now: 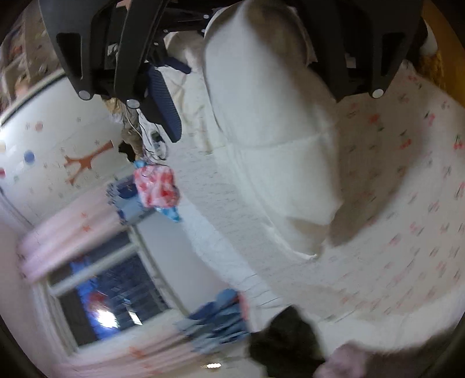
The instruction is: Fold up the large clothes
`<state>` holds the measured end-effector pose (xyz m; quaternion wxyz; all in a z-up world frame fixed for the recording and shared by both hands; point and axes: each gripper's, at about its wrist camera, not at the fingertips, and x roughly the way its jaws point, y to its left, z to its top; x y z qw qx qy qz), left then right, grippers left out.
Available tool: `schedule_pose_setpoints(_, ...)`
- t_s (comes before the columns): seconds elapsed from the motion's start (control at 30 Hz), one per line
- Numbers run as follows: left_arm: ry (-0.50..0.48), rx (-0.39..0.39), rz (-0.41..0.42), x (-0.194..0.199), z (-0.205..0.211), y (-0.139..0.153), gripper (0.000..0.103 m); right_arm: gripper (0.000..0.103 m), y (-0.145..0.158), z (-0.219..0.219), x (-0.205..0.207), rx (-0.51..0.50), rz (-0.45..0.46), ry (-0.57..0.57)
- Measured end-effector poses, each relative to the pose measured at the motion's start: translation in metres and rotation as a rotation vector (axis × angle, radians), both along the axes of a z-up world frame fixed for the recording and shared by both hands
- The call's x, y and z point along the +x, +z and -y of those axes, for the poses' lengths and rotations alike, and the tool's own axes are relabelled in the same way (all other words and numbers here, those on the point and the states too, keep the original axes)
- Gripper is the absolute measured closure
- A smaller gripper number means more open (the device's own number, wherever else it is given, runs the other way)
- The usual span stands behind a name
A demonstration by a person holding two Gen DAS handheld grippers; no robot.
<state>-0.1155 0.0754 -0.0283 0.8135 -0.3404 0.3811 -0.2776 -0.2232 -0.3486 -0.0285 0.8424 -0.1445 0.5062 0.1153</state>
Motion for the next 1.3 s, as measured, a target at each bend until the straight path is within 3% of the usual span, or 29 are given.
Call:
schedule_pose_setpoints(0.07, -0.047, -0.018, 0.065, 0.001, 0.017, 0.023, 0.044, 0.006, 0.005, 0.015, 0.003, 0.107, -0.003, -0.011)
schedule_pose_setpoints(0.13, -0.112, -0.047, 0.135, 0.003, 0.042, 0.049, 0.048, 0.006, 0.017, 0.041, 0.008, 0.300, -0.020, -0.036)
schedule_pose_setpoints(0.17, -0.138, -0.048, 0.161, 0.003, 0.055, 0.059, 0.048, 0.006, 0.028, 0.072, 0.006, 0.537, -0.028, -0.075)
schedule_pose_setpoints(0.27, -0.277, -0.034, 0.254, -0.002, 0.120, 0.090, 0.048, 0.006, 0.049, 0.163, -0.009, 1.064, 0.045, -0.190)
schedule_pose_setpoints(0.37, -0.450, 0.018, 0.320, -0.020, 0.205, 0.098, 0.048, 0.006, 0.051, 0.247, -0.031, 1.384, 0.137, -0.267)
schedule_pose_setpoints(0.47, -0.641, 0.067, 0.315, -0.043, 0.292, 0.074, 0.048, 0.006, 0.041, 0.306, -0.045, 1.538, 0.167, -0.350)
schedule_pose_setpoints(0.6, -0.840, 0.169, 0.241, -0.071, 0.365, 0.018, 0.048, 0.006, 0.035, 0.348, -0.062, 1.468, 0.157, -0.438)
schedule_pose_setpoints(0.67, -0.876, 0.248, 0.293, -0.091, 0.376, 0.009, 0.048, 0.006, 0.042, 0.349, -0.062, 1.402, 0.136, -0.420)
schedule_pose_setpoints(0.9, -0.879, 0.260, 0.286, -0.091, 0.362, 0.015, 0.048, 0.006, 0.097, 0.310, -0.016, 0.981, 0.121, -0.284)
schedule_pose_setpoints(1.0, -0.888, 0.266, 0.304, -0.098, 0.358, 0.017, 0.046, 0.006, 0.120, 0.292, 0.005, 0.893, 0.156, -0.208)
schedule_pose_setpoints(1.07, -0.888, 0.272, 0.312, -0.105, 0.356, 0.014, 0.045, 0.006, 0.131, 0.270, 0.024, 0.725, 0.179, -0.199)
schedule_pose_setpoints(1.13, -0.891, 0.278, 0.314, -0.110, 0.352, 0.015, 0.044, 0.006, 0.128, 0.251, 0.044, 0.653, 0.083, -0.165)
schedule_pose_setpoints(1.2, -0.902, 0.289, 0.310, -0.114, 0.344, 0.019, 0.041, 0.006, 0.103, 0.224, 0.064, 0.689, -0.134, -0.077)
schedule_pose_setpoints(1.27, -0.912, 0.280, 0.303, -0.117, 0.330, 0.030, 0.037, 0.025, 0.089, 0.200, 0.066, 0.568, -0.147, -0.042)
schedule_pose_setpoints(1.3, -0.919, 0.269, 0.300, -0.118, 0.321, 0.034, 0.029, 0.048, 0.084, 0.187, 0.062, 0.518, -0.129, -0.004)
